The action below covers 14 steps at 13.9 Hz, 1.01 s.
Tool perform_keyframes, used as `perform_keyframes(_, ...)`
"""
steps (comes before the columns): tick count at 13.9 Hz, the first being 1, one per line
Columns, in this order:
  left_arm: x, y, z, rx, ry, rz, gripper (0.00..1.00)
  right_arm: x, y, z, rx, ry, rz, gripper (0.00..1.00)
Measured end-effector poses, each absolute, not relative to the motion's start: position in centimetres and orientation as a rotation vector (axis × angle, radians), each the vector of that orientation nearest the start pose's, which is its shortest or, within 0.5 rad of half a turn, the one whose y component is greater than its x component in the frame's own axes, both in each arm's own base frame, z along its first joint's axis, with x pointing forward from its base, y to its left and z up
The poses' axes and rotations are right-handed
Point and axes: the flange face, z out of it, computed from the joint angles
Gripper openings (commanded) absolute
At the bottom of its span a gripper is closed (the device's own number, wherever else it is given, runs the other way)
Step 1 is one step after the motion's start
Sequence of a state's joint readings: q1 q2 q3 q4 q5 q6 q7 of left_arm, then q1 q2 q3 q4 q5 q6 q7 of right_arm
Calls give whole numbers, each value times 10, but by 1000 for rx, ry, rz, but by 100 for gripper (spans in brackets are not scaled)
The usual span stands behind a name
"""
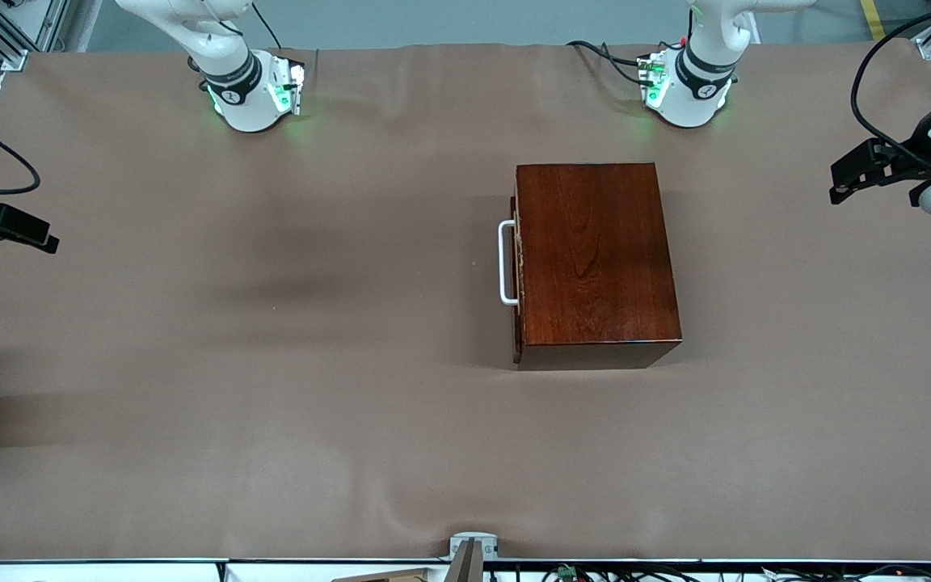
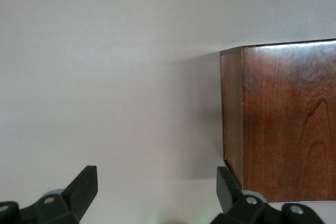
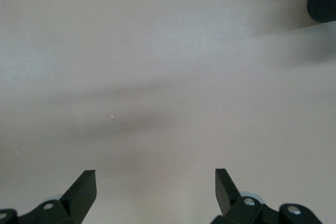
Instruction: Open drawer, take yellow block, close drawer
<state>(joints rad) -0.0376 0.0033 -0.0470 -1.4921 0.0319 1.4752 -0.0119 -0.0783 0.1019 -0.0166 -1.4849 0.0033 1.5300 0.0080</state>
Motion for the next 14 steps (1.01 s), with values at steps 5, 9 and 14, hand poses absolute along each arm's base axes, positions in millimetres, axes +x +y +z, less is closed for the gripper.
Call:
perform_keyframes(5, 545, -44, 651, -3107, 112, 30, 100, 579, -55, 603, -3132, 162, 94, 100)
perform_keyframes(9, 545, -46, 649, -3107, 120, 36, 100, 579, -55, 603, -3132, 163, 95, 100)
perform_keyframes(14, 552, -84, 629, -3105, -24, 87, 100, 579, -53, 603, -3132, 157, 96, 100)
